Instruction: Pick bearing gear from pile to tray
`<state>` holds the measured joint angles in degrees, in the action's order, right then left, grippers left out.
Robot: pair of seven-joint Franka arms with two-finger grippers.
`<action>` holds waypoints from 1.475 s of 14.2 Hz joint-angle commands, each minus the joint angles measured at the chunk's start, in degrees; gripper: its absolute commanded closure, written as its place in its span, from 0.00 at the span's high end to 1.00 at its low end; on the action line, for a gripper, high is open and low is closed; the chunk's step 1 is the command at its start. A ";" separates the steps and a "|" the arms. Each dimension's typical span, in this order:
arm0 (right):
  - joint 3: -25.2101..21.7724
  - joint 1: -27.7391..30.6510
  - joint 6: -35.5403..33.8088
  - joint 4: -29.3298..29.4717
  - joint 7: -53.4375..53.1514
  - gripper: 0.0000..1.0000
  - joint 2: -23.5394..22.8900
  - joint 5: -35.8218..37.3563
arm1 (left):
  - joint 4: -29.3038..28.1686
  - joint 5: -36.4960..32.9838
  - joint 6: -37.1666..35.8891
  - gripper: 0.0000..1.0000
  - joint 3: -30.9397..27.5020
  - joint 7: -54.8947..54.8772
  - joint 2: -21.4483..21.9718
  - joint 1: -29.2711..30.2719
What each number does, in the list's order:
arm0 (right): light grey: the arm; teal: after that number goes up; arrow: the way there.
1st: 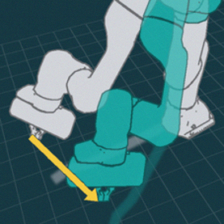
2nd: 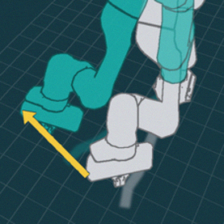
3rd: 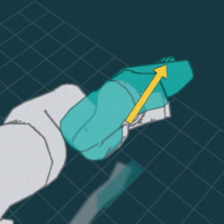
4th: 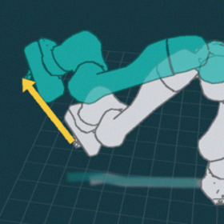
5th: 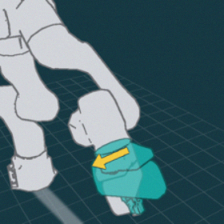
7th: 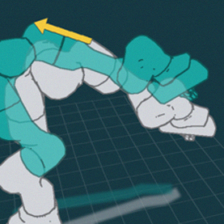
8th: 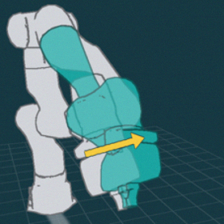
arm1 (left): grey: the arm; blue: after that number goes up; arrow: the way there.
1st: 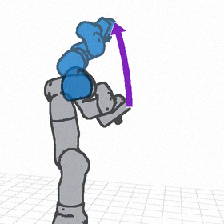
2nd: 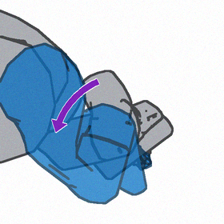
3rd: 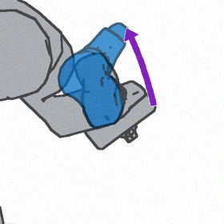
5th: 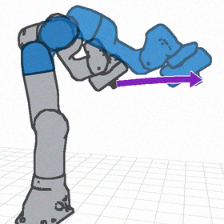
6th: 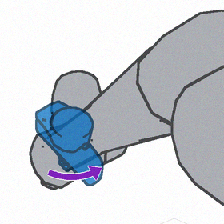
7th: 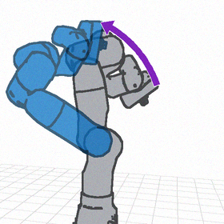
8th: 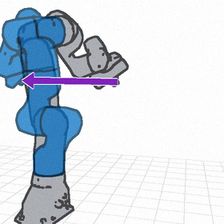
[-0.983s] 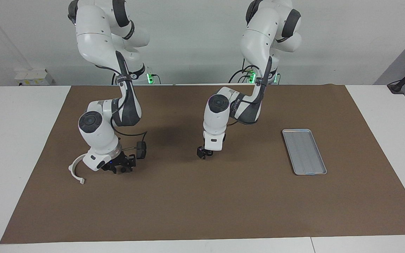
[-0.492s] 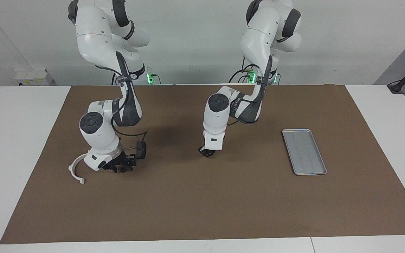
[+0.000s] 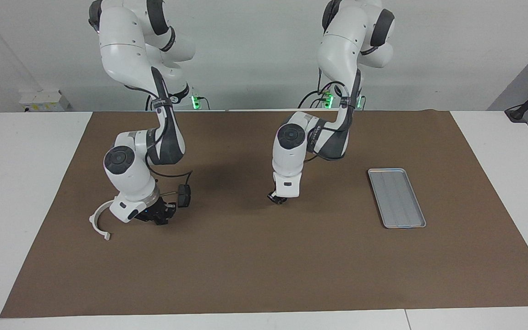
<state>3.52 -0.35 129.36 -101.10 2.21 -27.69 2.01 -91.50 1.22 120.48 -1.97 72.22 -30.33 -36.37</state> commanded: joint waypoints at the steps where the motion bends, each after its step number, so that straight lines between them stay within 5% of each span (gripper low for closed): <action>1: 0.61 0.79 0.55 0.27 2.71 0.00 0.79 -0.52 | -5.61 -1.22 -3.22 0.00 -0.32 -0.76 6.14 1.29; 5: 0.79 0.27 -5.41 7.12 2.01 0.00 1.85 -0.60 | -15.96 -1.22 -2.62 0.00 -0.23 -12.07 16.15 7.96; 12: 1.14 -12.10 -31.42 39.71 -17.29 0.00 -6.05 0.18 | -23.64 -1.22 -3.23 0.00 -0.23 -38.79 21.54 22.55; 17: 0.52 -27.75 -32.33 41.07 -35.23 0.00 -6.33 1.24 | -25.13 -1.22 -2.80 0.00 -0.14 -52.68 22.59 30.29; 21: 0.88 -32.60 -26.55 37.91 -41.67 0.00 -8.25 3.17 | -30.74 -1.13 5.79 0.00 -0.14 -55.52 23.65 31.71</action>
<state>4.53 -32.88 99.71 -63.04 -38.08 -33.91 4.10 -116.16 0.73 120.60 -2.87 17.81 -9.75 -5.31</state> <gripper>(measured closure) 0.767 0.648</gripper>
